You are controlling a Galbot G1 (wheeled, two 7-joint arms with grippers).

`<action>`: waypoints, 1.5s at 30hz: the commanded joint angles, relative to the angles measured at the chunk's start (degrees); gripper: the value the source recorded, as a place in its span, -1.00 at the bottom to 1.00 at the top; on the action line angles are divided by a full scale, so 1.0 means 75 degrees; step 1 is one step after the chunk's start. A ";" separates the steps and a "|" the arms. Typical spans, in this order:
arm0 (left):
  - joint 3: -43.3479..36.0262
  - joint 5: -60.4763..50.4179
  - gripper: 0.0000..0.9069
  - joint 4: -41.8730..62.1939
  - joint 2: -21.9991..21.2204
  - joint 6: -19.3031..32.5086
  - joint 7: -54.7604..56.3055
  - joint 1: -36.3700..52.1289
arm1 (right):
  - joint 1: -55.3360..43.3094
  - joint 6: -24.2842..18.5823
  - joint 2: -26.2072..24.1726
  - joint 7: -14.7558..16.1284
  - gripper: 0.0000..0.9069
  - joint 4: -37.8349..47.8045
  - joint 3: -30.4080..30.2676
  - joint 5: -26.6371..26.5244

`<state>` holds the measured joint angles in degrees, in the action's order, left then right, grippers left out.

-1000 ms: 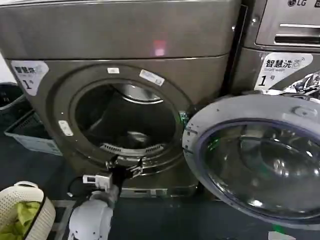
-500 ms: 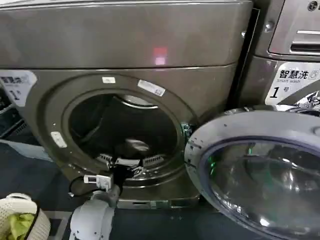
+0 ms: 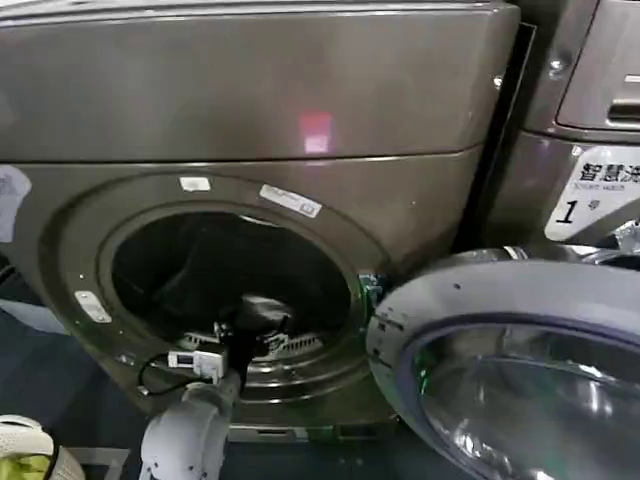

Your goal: Grasp the clothes from the dryer.

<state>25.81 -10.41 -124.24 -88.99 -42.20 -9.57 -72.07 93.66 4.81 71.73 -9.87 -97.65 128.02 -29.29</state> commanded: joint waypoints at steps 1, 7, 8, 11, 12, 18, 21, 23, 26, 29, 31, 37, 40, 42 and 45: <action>0.0189 -0.1773 1.00 0.0201 -0.0097 -0.0374 -0.1121 0.0329 | 0.0005 -0.0081 -0.0036 0.0000 1.00 0.0085 0.0001 0.0002; 0.0334 -0.4574 1.00 0.0616 -0.0219 0.0076 -0.3419 0.1015 | -0.0066 -0.0085 0.0002 0.0004 1.00 0.0004 -0.0091 -0.0002; 0.0377 -0.5149 1.00 0.0653 -0.0216 0.0254 -0.4003 0.1083 | -0.0067 -0.0088 0.0005 0.0007 1.00 0.0014 -0.0100 0.0000; 0.0509 -0.7371 1.00 0.0863 -0.0177 0.1383 -0.5717 0.1568 | -0.0044 -0.0102 -0.0019 0.0008 1.00 0.0057 -0.0092 -0.0004; 0.0532 -0.7917 1.00 0.0937 -0.0153 0.1899 -0.6155 0.1712 | -0.0038 -0.0107 -0.0023 0.0018 1.00 0.0071 -0.0077 -0.0011; 0.0545 -0.8886 1.00 0.1257 0.0107 0.4396 -0.7796 0.2356 | -0.0021 -0.0232 0.0057 0.0059 1.00 0.0191 -0.0127 0.0035; 0.0512 -0.8800 1.00 0.1426 0.0136 0.5202 -0.9012 0.2772 | -0.0058 -0.0227 0.0051 0.0082 1.00 0.0172 -0.0137 0.0033; 0.0522 -0.8857 1.00 0.1640 0.0145 0.6188 -0.9014 0.3108 | -0.0055 -0.0234 0.0002 0.0112 1.00 0.0210 -0.0116 0.0034; 0.0458 -0.9033 1.00 0.2002 0.0171 0.6801 -0.9022 0.3558 | -0.0045 -0.0258 -0.0032 0.0112 1.00 0.0289 -0.0133 0.0050; 0.0285 -0.9229 1.00 0.2308 0.0285 0.7090 -0.9028 0.3839 | -0.0063 -0.0270 -0.0011 0.0110 1.00 0.0304 -0.0168 0.0096; 0.0194 -0.9190 1.00 0.2422 0.0346 0.7183 -0.9031 0.3937 | -0.0066 -0.0276 -0.0014 0.0111 1.00 0.0317 -0.0173 0.0106; -0.0065 -0.8798 1.00 0.3235 0.0425 0.7194 -0.9033 0.4449 | -0.0092 -0.0347 -0.0039 0.0108 1.00 0.0444 -0.0241 0.0210; -0.0127 -0.8562 1.00 0.3477 0.0482 0.7154 -0.9033 0.4609 | -0.0102 -0.0358 -0.0045 0.0113 1.00 0.0465 -0.0259 0.0220; -0.0158 -0.8578 1.00 0.3590 0.0496 0.7140 -0.9033 0.4694 | -0.0097 -0.0371 -0.0077 0.0143 1.00 0.0509 -0.0263 0.0248; -0.0238 -0.8532 1.00 0.3723 0.0554 0.7130 -0.9035 0.4770 | -0.0112 -0.0405 -0.0114 0.0141 1.00 0.0578 -0.0302 0.0299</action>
<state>25.25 -74.76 -101.63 -85.43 5.66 -74.88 -40.29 92.80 1.90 71.04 -8.87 -93.78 125.91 -27.33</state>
